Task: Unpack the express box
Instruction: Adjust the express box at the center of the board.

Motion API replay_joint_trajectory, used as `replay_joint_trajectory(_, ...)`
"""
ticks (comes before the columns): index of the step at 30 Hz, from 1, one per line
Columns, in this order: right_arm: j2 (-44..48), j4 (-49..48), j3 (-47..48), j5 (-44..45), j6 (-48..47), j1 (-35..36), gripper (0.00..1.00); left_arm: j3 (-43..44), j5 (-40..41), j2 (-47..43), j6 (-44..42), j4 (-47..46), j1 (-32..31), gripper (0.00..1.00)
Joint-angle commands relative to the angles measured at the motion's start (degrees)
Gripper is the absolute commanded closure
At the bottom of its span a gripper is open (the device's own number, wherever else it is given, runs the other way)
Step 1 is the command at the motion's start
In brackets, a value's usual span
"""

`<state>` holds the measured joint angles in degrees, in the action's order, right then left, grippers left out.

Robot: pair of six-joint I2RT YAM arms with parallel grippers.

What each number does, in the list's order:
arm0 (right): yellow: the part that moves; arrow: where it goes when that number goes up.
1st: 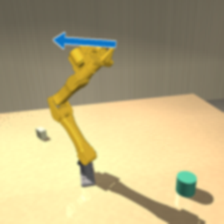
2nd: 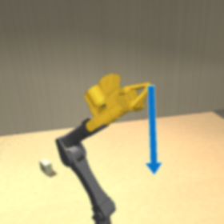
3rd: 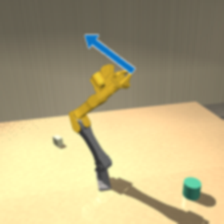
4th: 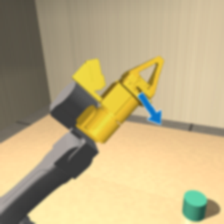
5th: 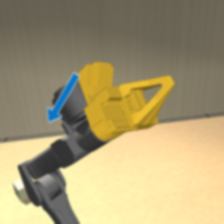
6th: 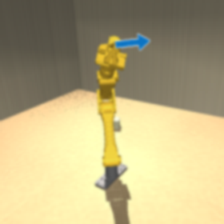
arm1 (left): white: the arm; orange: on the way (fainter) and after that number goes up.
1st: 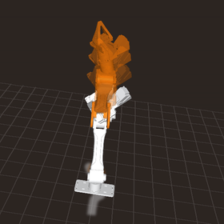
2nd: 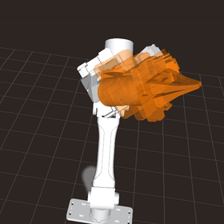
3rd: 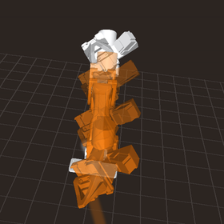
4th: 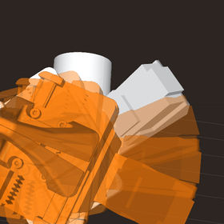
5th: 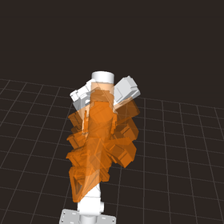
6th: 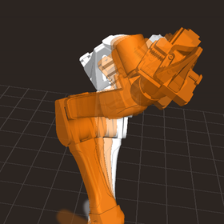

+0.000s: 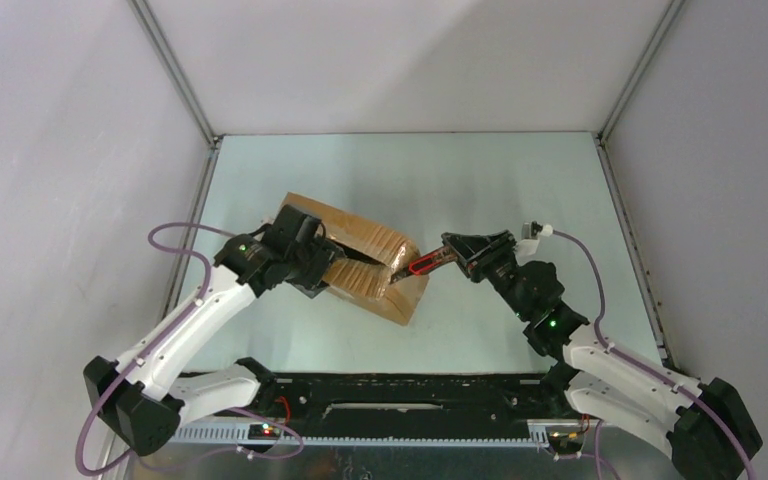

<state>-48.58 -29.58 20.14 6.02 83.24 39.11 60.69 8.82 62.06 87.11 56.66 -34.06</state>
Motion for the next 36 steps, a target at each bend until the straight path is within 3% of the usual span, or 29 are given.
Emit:
replay_joint_trajectory(1, -0.56, -5.95, 0.51, 4.21, 2.35, 0.66, 1.0, -1.35, -1.21, -0.76, 1.45, -4.88, -1.75, 0.51)
replay_joint_trajectory(8, -5.89, -8.92, 1.46, -5.18, 3.22, -1.57, 1.0, 1.43, -2.63, 3.5, -3.01, -4.04, -3.1, 0.54)
replay_joint_trajectory(11, -6.02, -7.43, 1.36, -4.49, 0.9, 0.03, 1.0, 2.0, -3.54, 4.37, -3.15, -2.72, -3.43, 0.54)
replay_joint_trajectory(16, -3.79, -5.0, 1.33, -3.72, -5.56, 2.92, 1.0, 2.25, -2.3, 3.85, -4.0, -2.55, -3.5, 0.53)
replay_joint_trajectory(18, -1.28, 0.52, 2.23, -3.81, -8.58, 2.54, 1.0, 4.42, -1.13, 4.81, -6.03, 0.58, -3.53, 0.51)
replay_joint_trajectory(25, 4.85, 14.74, 6.04, -6.33, -21.67, 0.7, 1.0, 8.38, 2.33, 4.44, -13.97, 5.91, -3.7, 0.34)
replay_joint_trajectory(27, 5.43, 17.24, 7.03, -8.66, -23.1, 0.75, 1.0, 8.08, 2.59, 3.36, -15.46, 5.74, -3.67, 0.34)
replay_joint_trajectory(32, 12.34, 19.37, 7.63, -6.72, -22.32, 2.03, 1.0, 7.17, 2.57, 1.81, -17.84, 4.7, -3.63, 0.32)
replay_joint_trajectory(36, 12.6, 14.13, 8.87, -6.94, -22.6, 2.35, 1.0, 8.81, 2.99, 3.2, -20.82, 6.28, -3.64, 0.32)
